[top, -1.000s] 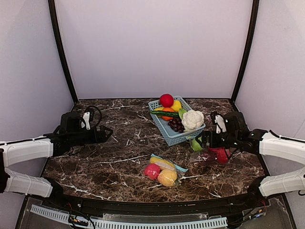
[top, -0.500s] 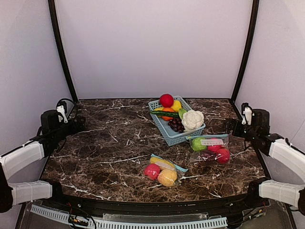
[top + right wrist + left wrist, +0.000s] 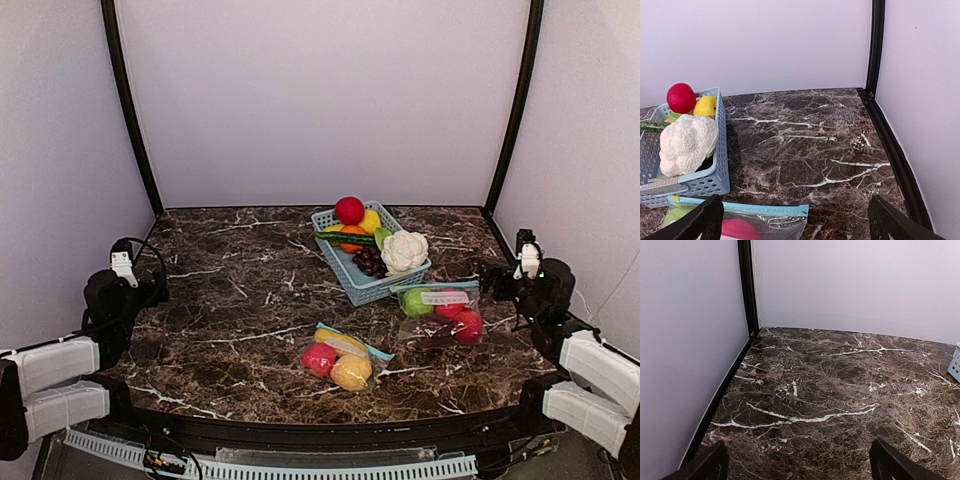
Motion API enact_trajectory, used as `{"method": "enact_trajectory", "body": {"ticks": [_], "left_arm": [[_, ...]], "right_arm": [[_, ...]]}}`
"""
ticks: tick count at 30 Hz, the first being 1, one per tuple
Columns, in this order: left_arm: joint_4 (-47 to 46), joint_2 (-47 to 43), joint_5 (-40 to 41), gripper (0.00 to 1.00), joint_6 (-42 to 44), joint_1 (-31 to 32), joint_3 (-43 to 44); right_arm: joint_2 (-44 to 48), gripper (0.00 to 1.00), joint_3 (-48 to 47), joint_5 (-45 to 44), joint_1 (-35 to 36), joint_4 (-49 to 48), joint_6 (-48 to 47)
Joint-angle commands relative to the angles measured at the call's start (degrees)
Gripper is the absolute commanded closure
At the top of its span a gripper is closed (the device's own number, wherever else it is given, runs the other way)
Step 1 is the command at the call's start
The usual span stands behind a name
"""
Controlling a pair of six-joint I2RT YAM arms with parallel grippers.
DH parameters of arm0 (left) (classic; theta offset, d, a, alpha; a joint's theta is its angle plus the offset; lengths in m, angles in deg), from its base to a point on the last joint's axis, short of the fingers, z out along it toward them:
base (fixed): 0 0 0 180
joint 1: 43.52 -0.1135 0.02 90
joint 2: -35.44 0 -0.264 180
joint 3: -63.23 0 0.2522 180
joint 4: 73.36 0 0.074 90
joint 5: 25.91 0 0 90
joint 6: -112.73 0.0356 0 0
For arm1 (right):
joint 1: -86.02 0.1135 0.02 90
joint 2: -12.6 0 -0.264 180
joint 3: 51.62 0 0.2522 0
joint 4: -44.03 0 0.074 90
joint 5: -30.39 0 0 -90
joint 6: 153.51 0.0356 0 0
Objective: Place the food in the zip-top bag and seal the zipper
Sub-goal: Reset both arms
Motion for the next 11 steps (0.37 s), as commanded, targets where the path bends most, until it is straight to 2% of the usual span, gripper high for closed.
{"method": "enact_trajectory", "body": {"ticks": [1,11], "left_arm": [[-6.3,0.5,1.0,0.01,0.9,-0.2,-0.2],[-3.5,1.3,2.6,0.01,-0.3,-0.2,1.3]], "right_arm": [[1.2,0.01,0.9,-0.9,-0.3,-4.7,-1.3],[2.8,0.01,1.7,-1.2,-0.3,-4.8,-1.3]]}}
